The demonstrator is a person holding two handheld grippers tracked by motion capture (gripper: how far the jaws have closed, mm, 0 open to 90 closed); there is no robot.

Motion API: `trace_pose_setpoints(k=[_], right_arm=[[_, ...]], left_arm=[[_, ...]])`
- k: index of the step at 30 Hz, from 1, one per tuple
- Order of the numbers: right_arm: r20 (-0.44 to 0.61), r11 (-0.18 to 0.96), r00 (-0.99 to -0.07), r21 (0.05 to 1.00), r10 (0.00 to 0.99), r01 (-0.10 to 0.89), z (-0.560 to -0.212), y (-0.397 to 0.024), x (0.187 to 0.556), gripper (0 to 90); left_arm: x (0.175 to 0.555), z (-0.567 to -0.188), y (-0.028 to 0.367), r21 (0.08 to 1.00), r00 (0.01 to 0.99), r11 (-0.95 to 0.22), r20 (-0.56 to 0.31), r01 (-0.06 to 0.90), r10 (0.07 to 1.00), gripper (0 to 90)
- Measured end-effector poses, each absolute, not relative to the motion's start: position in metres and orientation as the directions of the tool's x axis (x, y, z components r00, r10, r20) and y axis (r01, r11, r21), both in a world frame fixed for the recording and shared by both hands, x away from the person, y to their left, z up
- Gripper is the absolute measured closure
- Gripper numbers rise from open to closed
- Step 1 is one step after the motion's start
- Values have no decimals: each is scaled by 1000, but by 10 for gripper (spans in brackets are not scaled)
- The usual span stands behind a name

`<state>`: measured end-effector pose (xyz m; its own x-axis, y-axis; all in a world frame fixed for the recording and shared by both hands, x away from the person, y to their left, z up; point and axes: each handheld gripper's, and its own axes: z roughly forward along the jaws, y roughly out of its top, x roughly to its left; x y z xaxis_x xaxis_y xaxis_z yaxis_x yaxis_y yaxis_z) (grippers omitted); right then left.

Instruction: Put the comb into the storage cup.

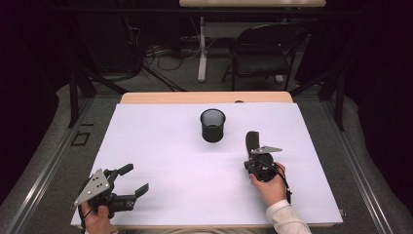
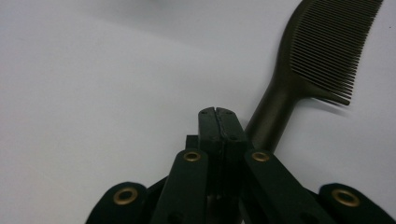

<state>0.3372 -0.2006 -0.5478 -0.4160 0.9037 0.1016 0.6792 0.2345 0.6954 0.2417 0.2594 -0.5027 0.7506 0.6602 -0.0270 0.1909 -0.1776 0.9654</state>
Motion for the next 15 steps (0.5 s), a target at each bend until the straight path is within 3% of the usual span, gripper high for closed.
trace_pose_setpoints(k=[15], right_arm=[[104, 224, -402, 690, 910, 688, -546, -209, 337, 900]], left_arm=[[242, -503, 260, 965, 752, -177, -28, 192, 659, 154]])
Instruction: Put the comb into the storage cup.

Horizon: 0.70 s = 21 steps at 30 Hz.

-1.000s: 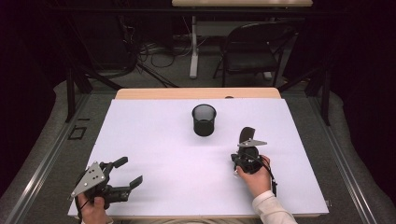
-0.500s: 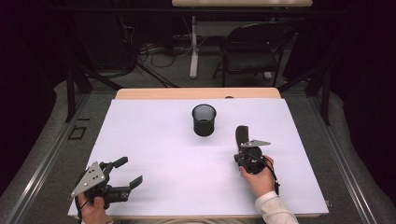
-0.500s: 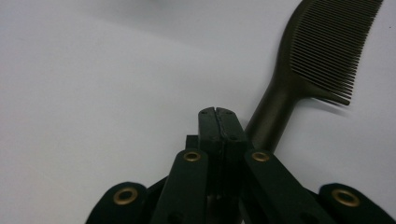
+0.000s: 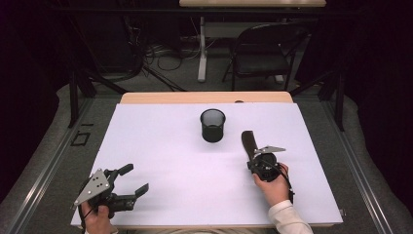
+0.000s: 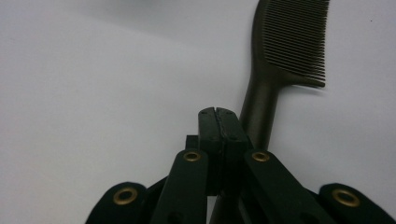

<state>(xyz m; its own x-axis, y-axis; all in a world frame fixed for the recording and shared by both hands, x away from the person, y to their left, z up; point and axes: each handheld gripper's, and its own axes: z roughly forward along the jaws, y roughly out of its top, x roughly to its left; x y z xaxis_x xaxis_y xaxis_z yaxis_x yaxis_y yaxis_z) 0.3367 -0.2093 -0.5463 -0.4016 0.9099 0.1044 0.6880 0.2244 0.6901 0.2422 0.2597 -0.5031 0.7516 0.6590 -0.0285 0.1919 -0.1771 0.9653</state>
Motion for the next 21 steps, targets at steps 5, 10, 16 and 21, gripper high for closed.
trace_pose_setpoints(k=[5, 10, 16, 21], right_arm=[[104, 219, -393, 689, 914, 691, -546, -213, 337, 900], [106, 214, -389, 690, 915, 692, -547, -215, 338, 900], [105, 208, -380, 690, 919, 693, -546, -218, 339, 900], [108, 202, -376, 690, 920, 695, -547, -219, 339, 900]], left_arm=[[242, -503, 259, 965, 750, -178, -28, 193, 661, 154], [243, -504, 260, 965, 755, -176, -31, 193, 655, 154], [243, -504, 259, 965, 753, -175, -32, 194, 657, 154], [243, -504, 259, 965, 753, -175, -32, 194, 657, 154]])
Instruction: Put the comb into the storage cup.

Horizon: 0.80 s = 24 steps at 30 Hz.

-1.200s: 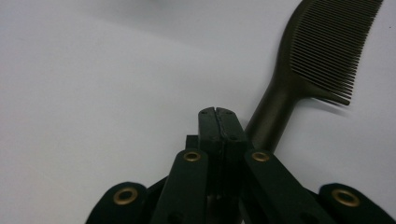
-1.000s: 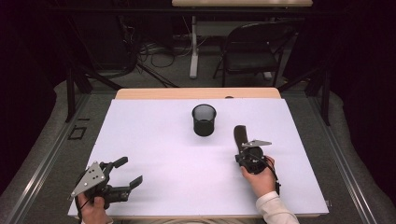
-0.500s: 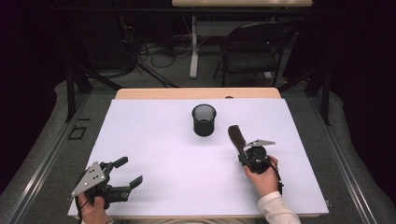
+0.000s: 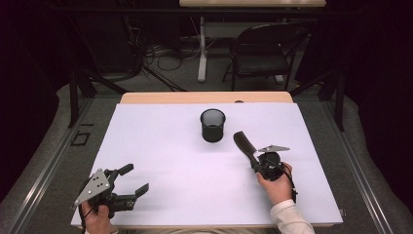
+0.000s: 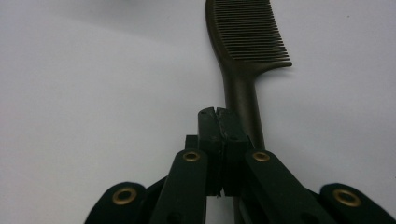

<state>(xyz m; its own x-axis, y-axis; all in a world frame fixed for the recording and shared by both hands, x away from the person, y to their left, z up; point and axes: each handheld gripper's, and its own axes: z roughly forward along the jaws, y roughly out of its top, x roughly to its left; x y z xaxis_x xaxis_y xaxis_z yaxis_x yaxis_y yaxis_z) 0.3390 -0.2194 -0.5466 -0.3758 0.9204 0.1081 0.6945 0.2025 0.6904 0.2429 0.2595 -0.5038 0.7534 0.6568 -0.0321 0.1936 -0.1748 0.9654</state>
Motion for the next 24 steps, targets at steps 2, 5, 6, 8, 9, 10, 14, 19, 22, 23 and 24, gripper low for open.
trace_pose_setpoints(k=[2, 5, 6, 8, 9, 10, 14, 19, 22, 23, 24], right_arm=[[105, 205, -377, 690, 920, 694, -547, -220, 339, 900], [105, 204, -376, 690, 921, 694, -547, -220, 339, 900], [105, 204, -375, 690, 921, 694, -547, -220, 339, 900], [106, 203, -374, 690, 921, 695, -547, -220, 340, 899], [105, 203, -373, 689, 922, 695, -547, -220, 340, 899], [104, 205, -374, 688, 921, 696, -547, -220, 340, 899], [100, 208, -373, 685, 922, 698, -547, -220, 340, 899], [100, 207, -372, 685, 923, 698, -547, -221, 340, 899], [100, 206, -371, 686, 923, 698, -547, -221, 340, 899], [100, 206, -371, 686, 923, 697, -547, -221, 340, 899], [99, 207, -370, 685, 924, 698, -547, -221, 340, 899]], left_arm=[[243, -504, 259, 965, 753, -175, -32, 194, 657, 154], [243, -504, 259, 965, 753, -175, -32, 193, 657, 154], [243, -504, 259, 965, 753, -175, -32, 193, 657, 154], [243, -504, 259, 965, 753, -175, -32, 193, 657, 154], [243, -504, 259, 965, 753, -175, -32, 194, 657, 154], [243, -504, 259, 965, 753, -175, -32, 194, 657, 154], [243, -504, 259, 965, 753, -175, -32, 194, 657, 154], [243, -504, 259, 965, 753, -175, -32, 194, 657, 154], [243, -504, 259, 965, 753, -175, -32, 194, 657, 154], [243, -504, 259, 965, 753, -175, -32, 194, 657, 154], [243, -504, 259, 965, 753, -175, -33, 194, 657, 154]])
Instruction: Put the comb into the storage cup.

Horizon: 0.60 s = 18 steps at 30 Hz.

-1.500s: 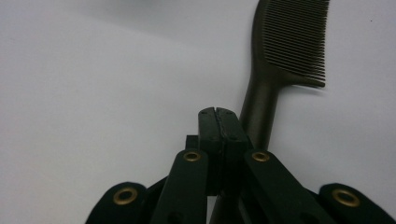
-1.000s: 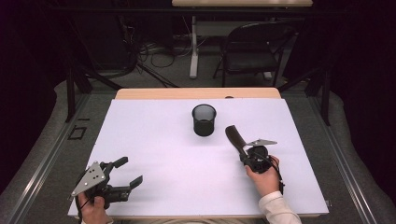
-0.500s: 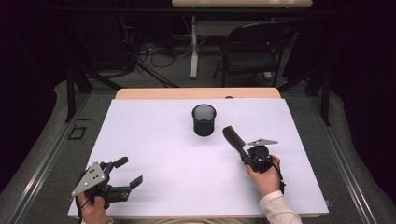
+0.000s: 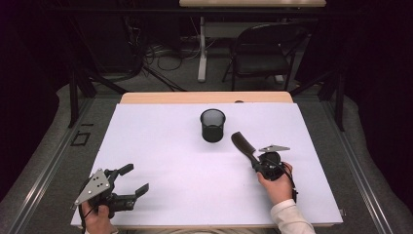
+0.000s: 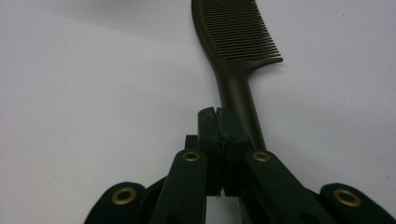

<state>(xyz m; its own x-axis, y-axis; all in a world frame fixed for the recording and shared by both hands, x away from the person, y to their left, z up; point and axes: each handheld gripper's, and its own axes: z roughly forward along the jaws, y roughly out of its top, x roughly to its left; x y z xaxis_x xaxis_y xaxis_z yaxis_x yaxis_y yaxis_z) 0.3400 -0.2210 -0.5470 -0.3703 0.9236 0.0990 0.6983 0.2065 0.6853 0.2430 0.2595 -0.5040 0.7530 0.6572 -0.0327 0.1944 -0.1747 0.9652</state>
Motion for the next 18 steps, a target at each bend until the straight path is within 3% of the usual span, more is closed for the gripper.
trace_pose_setpoints(k=[18], right_arm=[[96, 201, -360, 685, 928, 700, -547, -224, 341, 896]], left_arm=[[243, -504, 260, 965, 752, -176, -33, 196, 658, 154]])
